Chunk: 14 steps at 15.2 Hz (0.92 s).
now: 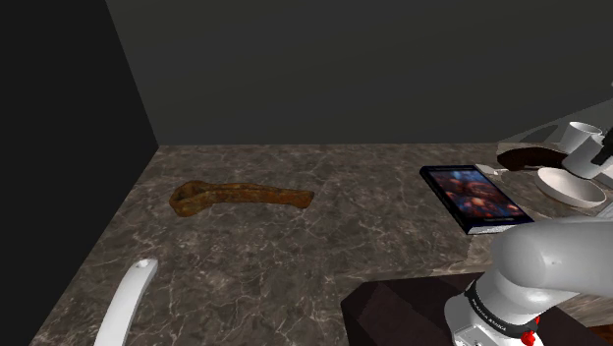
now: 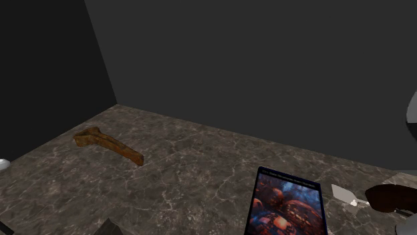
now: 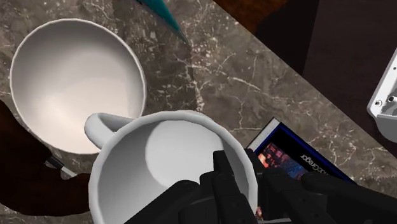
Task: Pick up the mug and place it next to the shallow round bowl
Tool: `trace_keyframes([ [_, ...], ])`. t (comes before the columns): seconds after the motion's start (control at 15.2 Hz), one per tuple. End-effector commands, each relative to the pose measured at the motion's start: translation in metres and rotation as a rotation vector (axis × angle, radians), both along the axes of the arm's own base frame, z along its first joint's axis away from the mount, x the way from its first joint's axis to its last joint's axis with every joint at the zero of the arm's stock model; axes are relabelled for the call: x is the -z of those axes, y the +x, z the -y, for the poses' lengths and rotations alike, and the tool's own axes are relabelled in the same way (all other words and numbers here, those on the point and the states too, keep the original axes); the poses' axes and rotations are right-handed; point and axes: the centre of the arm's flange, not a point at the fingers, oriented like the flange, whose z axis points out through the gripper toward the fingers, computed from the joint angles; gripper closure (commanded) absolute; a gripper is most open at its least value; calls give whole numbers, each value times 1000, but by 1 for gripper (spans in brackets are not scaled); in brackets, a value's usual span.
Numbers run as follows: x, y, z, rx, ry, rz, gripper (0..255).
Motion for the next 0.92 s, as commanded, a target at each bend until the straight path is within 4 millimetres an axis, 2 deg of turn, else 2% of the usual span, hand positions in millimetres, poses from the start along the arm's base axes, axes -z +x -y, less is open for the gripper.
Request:
trace_keyframes([
  [0.0,0,-23,12,-1,0,0,255],
  [0.86,-1,-169,101,-1,0,0,255],
])
